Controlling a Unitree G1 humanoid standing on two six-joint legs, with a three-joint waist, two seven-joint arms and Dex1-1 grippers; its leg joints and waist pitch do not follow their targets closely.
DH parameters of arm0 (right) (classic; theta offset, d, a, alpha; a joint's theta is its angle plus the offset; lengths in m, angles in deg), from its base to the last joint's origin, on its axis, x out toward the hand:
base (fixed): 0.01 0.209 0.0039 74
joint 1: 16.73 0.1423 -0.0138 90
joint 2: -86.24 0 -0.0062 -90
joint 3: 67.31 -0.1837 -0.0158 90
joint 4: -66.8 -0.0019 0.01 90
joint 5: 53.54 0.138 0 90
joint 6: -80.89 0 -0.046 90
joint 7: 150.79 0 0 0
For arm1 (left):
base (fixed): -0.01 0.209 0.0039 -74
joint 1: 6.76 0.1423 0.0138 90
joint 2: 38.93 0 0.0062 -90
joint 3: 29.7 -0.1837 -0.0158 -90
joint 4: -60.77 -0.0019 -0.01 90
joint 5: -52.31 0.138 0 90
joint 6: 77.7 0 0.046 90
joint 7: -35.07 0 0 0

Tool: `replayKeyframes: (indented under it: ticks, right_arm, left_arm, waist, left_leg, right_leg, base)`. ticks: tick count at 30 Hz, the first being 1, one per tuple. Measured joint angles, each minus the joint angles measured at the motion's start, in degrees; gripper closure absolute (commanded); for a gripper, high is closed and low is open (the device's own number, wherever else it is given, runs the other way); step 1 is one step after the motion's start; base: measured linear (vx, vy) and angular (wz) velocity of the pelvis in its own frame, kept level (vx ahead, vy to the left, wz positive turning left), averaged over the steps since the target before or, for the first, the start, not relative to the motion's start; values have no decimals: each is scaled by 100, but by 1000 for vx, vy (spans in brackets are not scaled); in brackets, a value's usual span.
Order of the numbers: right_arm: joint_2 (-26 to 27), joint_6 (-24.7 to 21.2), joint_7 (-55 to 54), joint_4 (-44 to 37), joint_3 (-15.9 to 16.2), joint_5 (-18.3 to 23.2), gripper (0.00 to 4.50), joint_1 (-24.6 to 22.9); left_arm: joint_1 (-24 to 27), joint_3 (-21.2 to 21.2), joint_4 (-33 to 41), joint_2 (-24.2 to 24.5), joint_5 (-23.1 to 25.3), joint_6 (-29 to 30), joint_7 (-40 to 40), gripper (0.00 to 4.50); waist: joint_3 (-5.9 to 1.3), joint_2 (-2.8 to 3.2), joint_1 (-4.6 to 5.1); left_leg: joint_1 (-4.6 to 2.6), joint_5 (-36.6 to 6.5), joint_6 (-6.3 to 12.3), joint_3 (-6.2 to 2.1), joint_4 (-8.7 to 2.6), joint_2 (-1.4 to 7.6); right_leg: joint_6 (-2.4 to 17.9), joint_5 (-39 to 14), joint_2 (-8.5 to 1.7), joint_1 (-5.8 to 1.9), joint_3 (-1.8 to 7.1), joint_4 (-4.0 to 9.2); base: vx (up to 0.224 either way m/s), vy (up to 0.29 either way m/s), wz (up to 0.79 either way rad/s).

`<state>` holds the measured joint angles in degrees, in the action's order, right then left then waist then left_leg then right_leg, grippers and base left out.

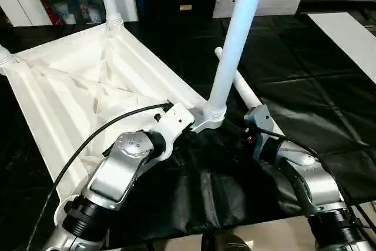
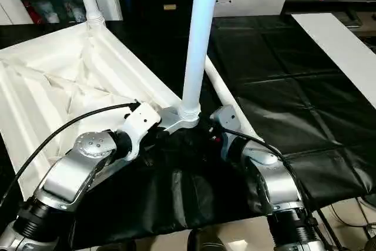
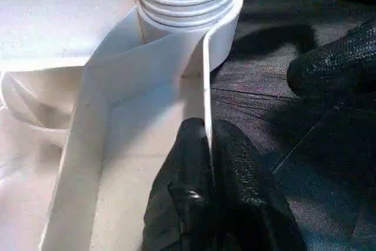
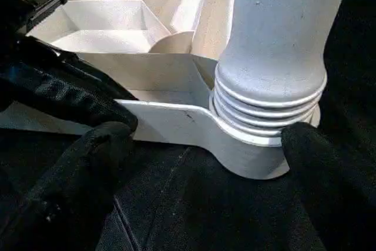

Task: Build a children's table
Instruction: Rotate leg to tighten

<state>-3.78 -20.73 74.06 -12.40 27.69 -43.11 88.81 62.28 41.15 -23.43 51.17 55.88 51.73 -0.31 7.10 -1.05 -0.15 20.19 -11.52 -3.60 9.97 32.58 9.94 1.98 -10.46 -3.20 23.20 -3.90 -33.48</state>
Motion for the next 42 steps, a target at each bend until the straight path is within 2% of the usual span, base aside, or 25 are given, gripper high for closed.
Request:
replayKeyframes:
  ticks: [8,12,16,18,26,36,42]
  right_arm:
    - [-573,293,896,8,81,84,0,242]
    - [-652,537,1257,29,270,92,0,292]
    - [-800,616,1991,73,512,146,0,395]
    - [-871,672,2309,107,621,228,30,458]
    - [-916,784,2953,472,886,254,86,747]
    - [-917,832,3210,612,941,255,169,827]
    - [-889,841,3208,609,932,257,181,804]
  left_arm:
    - [389,0,32,1044,-299,-1430,-1216,446]
    - [540,21,54,1409,-497,-1920,-1852,446]
    - [608,38,-96,1741,-680,-2454,-2345,446]
    - [636,52,-157,1832,-763,-2623,-2588,450]
    - [632,28,-260,2054,-868,-2968,-3078,450]
    - [559,27,-456,2060,-873,-3159,-3214,450]
    - [585,58,-421,2050,-891,-3073,-3222,450]
  waist:
    - [1,7,-32]
    - [2,8,-127]
    - [5,2,-171]
    - [5,0,-172]
    - [10,-36,-177]
    - [10,-39,-178]
    - [10,-39,-173]
  left_leg:
    - [1,16,29,-1,-32,3]
    - [-9,14,33,-1,-24,1]
    - [-9,13,34,0,-18,0]
    - [-10,13,34,1,-15,-1]
    - [-10,13,33,2,-8,-1]
    - [-14,16,30,2,3,1]
    - [-13,16,30,2,4,1]
  right_leg:
    - [9,1,2,7,-8,-1]
    - [12,-6,-1,16,-7,-2]
    - [13,-6,-3,16,-6,-6]
    - [13,-6,-5,16,-4,-9]
    - [13,-6,-7,16,-3,-23]
    - [11,-10,-8,17,-1,-56]
    - [12,-10,-8,17,0,-57]
  base:
    - [0,0,0]
    - [0,0,0]
    - [0,0,0]
    - [0,0,0]
    - [0,0,0]
    - [0,0,0]
    - [0,0,0]
